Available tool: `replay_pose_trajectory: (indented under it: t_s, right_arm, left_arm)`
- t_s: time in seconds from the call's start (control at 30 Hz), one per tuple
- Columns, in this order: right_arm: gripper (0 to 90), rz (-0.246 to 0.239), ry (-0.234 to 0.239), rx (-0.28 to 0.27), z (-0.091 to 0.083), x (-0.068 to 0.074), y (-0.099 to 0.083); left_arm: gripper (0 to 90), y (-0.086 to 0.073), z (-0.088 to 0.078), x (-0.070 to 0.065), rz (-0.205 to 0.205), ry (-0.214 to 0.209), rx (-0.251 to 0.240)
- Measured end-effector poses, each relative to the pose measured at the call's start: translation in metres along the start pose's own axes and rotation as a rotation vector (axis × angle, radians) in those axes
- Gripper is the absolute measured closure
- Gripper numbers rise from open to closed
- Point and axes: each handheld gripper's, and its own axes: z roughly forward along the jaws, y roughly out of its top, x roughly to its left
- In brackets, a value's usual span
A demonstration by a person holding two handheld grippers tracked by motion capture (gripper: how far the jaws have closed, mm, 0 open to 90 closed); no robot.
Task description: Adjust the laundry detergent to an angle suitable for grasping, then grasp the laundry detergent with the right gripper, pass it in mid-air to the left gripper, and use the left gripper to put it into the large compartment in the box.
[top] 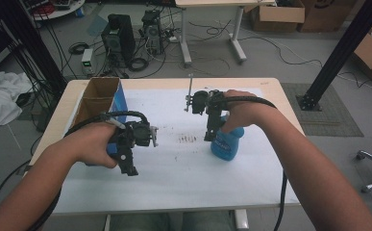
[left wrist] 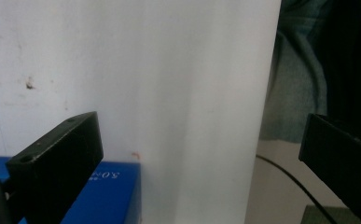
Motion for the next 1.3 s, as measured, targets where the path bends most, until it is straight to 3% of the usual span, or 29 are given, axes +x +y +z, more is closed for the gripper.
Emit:
replay_pose_trajectory:
  t_s: [0.53, 0.8, 1.3]
  right_arm:
    - [0.0, 0.0, -0.005, -0.007, -0.0019, 0.0002, -0.002]
    - [0.0, 0.011, -0.016, 0.003, -0.0045, -0.0007, -0.004]
    - [0.0, 0.001, -0.023, 0.007, -0.0026, 0.0068, -0.0043]
  left_arm:
    - [0.1, -0.0023, 0.0006, 0.0001, 0.001, -0.001, 0.004]
    - [0.1, -0.0004, -0.0048, 0.0022, 0.011, 0.009, -0.026]
    - [0.1, 0.0044, 0.0009, -0.0028, 0.014, 0.003, 0.018]
